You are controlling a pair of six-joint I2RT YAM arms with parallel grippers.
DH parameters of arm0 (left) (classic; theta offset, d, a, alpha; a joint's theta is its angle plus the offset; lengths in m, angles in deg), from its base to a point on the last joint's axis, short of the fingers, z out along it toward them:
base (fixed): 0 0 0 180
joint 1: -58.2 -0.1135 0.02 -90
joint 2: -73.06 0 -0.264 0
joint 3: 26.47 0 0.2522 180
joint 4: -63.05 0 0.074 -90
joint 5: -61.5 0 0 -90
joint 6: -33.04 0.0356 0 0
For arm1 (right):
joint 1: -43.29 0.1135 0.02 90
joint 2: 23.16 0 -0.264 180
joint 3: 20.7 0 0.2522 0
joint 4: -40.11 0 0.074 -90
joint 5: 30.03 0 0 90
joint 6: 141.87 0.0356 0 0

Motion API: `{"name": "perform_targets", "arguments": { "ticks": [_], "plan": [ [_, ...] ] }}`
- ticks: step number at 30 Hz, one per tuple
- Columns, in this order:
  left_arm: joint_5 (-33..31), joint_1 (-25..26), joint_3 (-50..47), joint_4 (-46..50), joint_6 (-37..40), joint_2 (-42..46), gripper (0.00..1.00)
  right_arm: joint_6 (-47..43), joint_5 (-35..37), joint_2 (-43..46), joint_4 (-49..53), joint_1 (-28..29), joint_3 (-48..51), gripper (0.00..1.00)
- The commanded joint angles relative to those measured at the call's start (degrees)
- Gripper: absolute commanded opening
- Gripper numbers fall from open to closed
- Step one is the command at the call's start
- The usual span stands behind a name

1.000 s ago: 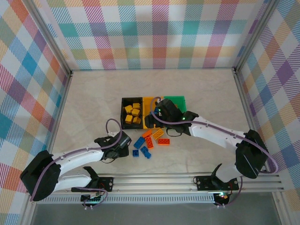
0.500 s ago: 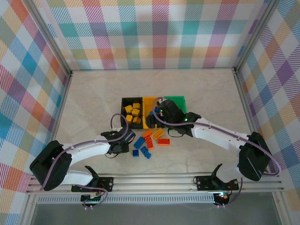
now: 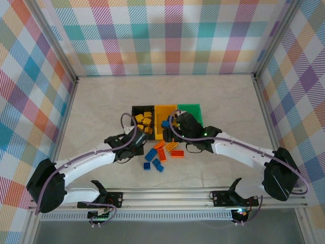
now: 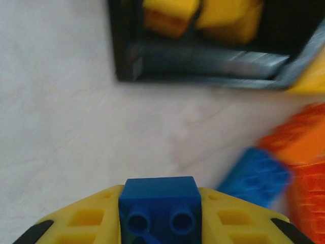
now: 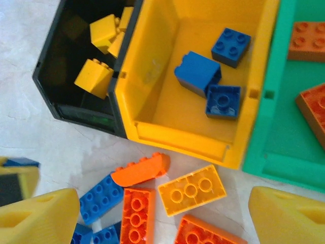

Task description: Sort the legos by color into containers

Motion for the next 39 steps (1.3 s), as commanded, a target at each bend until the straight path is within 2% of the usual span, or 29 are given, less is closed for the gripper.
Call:
{"name": "perform_targets", "arguments": {
  "ticks": [1, 6, 11, 16, 18, 20, 25, 30, 33, 39],
  "plan": [
    [0.64, 0.78, 8.59, 0.79, 3.66, -3.69, 0.22, 2.43, 2.52, 3.36, 0.74, -0.02, 2.71, 0.87],
    [2.86, 0.88, 22.68, -2.19, 7.71, -18.13, 0.22, 4.12, 4.02, 6.81, 3.43, -0.01, 6.25, 0.87],
    [3.21, 0.1, 35.92, -0.16, 10.57, -32.67, 0.2, 5.72, 4.32, 9.72, 5.88, -0.01, 8.79, 0.87],
    [4.24, -1.05, 43.46, 0.96, 10.89, -40.78, 0.21, 6.7, 3.14, 11.58, 6.46, -0.01, 10.98, 0.88],
    [4.39, -1.07, 45.89, 1.59, 10.89, -42.35, 0.29, 7.08, 2.08, 11.5, 6.32, -0.01, 11.64, 0.89],
    [4.78, -1.13, 47.58, 2.04, 10.73, -42.83, 0.45, 7.39, 1.03, 10.99, 6.06, -0.01, 12.08, 0.9],
    [5.42, -0.98, 49.01, 2.3, 10.56, -39.98, 0.75, 8.51, -1.26, 8.59, 3.98, -0.01, 12.9, 0.92],
    [6.31, -0.17, 43.95, 0.34, 9.54, -29.91, 1.0, 11.86, -2.24, 3.45, 1.59, 0.29, 12.78, 0.94],
    [6.14, 0.86, 37.03, -1.38, 8.87, -21.82, 1.0, 13.33, -1.78, -0.32, 0.21, 1.32, 11.73, 1.0],
    [4.18, 2.59, 20.04, -1.11, 5.84, -6.13, 1.0, 14.97, 1.54, -8.25, 1.43, 3.95, 7.11, 1.0]
  ]
}}
